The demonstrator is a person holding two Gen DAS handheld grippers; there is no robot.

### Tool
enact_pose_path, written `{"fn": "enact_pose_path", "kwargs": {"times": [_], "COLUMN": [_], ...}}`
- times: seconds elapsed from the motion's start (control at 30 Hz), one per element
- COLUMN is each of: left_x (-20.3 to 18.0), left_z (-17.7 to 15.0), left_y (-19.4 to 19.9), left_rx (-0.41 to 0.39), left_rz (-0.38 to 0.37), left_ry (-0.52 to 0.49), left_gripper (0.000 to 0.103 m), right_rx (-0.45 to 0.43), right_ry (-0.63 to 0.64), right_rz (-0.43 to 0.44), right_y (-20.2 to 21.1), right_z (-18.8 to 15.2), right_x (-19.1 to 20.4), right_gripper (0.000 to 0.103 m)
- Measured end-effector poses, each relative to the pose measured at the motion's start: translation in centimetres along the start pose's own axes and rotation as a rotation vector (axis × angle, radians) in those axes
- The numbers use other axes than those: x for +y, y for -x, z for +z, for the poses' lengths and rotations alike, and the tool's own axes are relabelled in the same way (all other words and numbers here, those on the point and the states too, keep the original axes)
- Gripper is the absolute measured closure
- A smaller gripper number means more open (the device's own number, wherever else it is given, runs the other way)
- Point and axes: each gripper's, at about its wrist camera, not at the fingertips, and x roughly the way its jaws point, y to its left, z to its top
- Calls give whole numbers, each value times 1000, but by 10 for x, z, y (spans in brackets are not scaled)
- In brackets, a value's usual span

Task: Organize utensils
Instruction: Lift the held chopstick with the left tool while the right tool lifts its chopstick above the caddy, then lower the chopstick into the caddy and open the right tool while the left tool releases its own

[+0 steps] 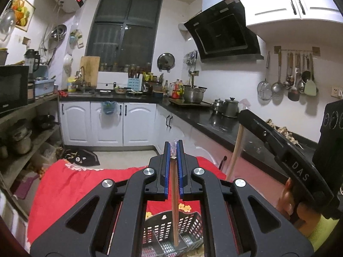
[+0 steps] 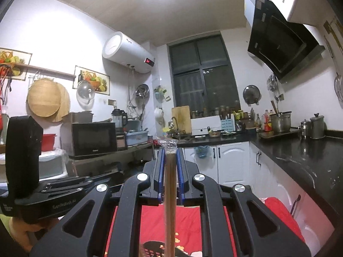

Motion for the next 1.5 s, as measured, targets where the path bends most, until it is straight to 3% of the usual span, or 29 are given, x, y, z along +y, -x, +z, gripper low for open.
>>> {"fn": "enact_pose_path", "kwargs": {"times": [0.43,0.7,0.83,0.93,1.0,1.07,1.13,1.3,1.5], "left_x": [-5,-5,-2,-1,0,1,3,5,9], "left_z": [-41,-71,-81,-85,-87,-89,-90,-89,-89], "left_y": [-16,-23,-24,-25,-24,-22,-19,-7,10], "left_rx": [-19,40,66,84,91,99,101,97,84], "left_rz": [43,44,42,37,38,42,46,46,61], "left_ry": [-52,-53,-44,-37,-36,-32,-23,0,24], "left_gripper": [100,100,100,99,90,73,68,39,11], "right_rx": [44,105,129,161,180,199,235,306,344], "right_ry": [1,-46,-57,-58,-52,-42,-40,-43,-64], "right_rz": [-107,-136,-156,-177,-182,-200,-214,-242,-259], "right_y": [-14,-7,5,10,12,16,20,27,41], "right_z": [-62,-89,-94,-95,-94,-94,-95,-98,-102], "right_x": [-6,-6,-5,-6,-5,-2,-1,-1,-2], "right_gripper": [92,91,75,73,68,59,53,38,31]}}
